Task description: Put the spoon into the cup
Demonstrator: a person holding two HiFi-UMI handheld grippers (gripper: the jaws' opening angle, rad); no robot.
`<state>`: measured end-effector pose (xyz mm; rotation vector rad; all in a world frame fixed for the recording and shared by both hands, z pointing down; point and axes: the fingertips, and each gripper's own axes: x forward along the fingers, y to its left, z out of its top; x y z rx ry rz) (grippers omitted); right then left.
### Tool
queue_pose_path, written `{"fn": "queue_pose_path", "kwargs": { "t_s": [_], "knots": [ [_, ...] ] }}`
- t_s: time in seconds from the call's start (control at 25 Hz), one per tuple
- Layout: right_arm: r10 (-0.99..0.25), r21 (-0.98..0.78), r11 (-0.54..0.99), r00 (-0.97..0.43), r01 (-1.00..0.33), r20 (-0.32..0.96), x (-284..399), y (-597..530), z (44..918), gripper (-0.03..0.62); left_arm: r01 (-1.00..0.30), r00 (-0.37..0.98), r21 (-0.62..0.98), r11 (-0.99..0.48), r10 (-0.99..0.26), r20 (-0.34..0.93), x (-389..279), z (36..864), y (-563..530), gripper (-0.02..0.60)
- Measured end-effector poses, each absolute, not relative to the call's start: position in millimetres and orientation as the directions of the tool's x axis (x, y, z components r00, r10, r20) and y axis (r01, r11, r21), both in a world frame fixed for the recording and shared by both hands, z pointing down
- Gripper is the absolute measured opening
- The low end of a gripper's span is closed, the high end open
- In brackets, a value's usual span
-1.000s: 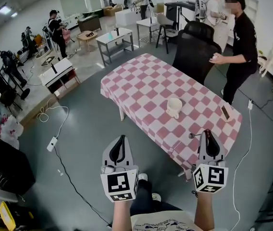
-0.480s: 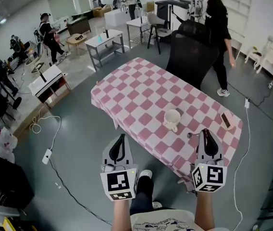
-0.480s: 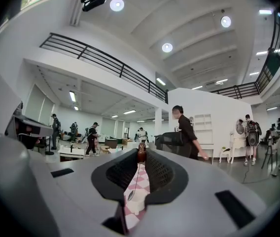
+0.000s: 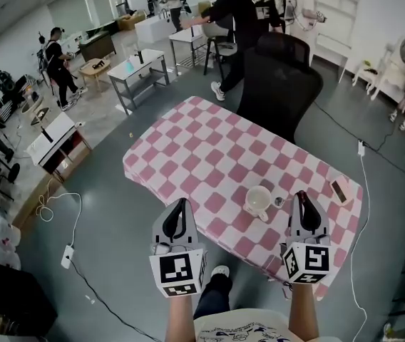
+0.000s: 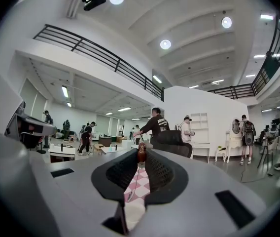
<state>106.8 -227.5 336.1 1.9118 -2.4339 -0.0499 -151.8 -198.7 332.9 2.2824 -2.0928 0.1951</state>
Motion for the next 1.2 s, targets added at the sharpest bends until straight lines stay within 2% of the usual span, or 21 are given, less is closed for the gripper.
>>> {"fn": "queue_pose_path", "kwargs": {
  "t_s": [0.72,1.2],
  "knots": [
    [-0.978,0.006,0.155,-0.153,-0.988,0.139,88.2,-335.5,395.4,0.057,-0.975,0.210,-0.029,-0.220,-0.956,0.207,-165.4,380.7,-340.5,0.011],
    [-0.948,-0.056,0.195,-0.203,-0.979,0.244,90.2,-372.5,446.8,0.057,-0.976,0.204,-0.013,-0.218,-0.930,0.305,-154.7,431.0,-369.1,0.011]
  ]
}}
